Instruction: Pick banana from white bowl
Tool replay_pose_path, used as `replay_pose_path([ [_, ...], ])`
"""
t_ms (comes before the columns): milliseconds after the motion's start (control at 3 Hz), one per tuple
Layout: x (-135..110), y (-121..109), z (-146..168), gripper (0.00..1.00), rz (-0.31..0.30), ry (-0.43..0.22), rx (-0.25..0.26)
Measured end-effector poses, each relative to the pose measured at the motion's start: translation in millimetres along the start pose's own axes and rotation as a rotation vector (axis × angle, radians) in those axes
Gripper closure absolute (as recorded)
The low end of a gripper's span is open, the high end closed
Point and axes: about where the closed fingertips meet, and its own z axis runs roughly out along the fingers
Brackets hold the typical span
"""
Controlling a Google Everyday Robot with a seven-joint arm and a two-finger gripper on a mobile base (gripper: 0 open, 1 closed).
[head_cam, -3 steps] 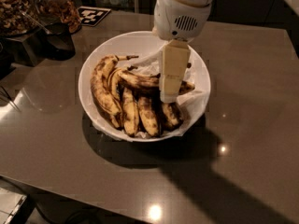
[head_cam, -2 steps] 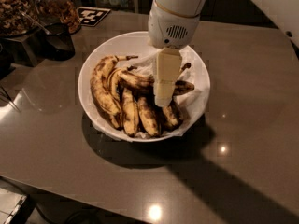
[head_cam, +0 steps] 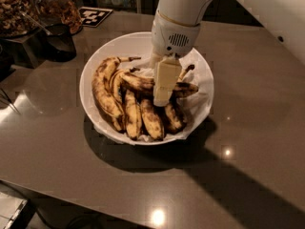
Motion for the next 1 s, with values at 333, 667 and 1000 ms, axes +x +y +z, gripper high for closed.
replay_pose_path([
  [333, 0.3, -2.0, 6.6, 0.53, -0.014, 0.002, -0.009],
  [667, -0.5, -3.4, 8.4, 0.76, -0.022, 0.001, -0.009],
  [1000, -0.5, -3.4, 8.4, 0.98, -0.022, 0.001, -0.009],
])
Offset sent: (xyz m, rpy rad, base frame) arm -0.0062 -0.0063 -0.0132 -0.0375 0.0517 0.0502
